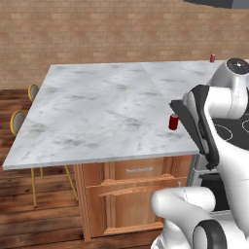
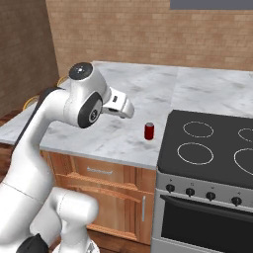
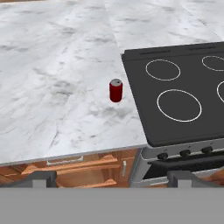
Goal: Four empty soda cans are scattered around the kitchen. Gather all the cans and cluster them next to the stove for recycling.
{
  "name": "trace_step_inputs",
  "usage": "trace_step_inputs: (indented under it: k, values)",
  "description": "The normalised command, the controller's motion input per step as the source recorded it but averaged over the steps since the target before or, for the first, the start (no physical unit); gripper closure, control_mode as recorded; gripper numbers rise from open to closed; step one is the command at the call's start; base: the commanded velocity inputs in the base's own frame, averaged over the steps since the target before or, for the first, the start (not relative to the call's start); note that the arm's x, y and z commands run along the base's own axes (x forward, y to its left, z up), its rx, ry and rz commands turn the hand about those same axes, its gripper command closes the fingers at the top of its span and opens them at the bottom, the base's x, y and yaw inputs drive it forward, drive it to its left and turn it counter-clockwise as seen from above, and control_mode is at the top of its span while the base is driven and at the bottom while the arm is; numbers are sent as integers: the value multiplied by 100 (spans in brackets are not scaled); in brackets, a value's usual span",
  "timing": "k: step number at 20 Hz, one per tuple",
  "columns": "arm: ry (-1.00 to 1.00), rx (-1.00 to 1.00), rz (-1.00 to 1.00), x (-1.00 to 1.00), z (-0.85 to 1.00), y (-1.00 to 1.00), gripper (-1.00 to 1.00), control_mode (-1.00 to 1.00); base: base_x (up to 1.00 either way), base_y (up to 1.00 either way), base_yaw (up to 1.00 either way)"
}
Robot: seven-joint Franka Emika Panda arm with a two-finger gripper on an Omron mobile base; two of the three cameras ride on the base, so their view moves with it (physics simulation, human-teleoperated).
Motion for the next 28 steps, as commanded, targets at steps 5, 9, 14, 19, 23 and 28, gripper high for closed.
trace_step_inputs:
  k: [5, 9, 14, 19, 23, 28]
  values:
    - [0, 0, 0, -60, 0, 3, -100, -100, 0, 0, 0]
    - [0, 0, 0, -61, 0, 1, -100, -100, 0, 0, 0]
    - [0, 0, 0, -63, 0, 0, -100, -100, 0, 0, 0]
    - [0, 0, 0, -61, 0, 0, -100, -100, 0, 0, 0]
    - [0, 0, 0, 0, 0, 0, -100, 100, -67, 0, 0]
    - [0, 0, 0, 0, 0, 0, -100, 100, -59, 0, 0]
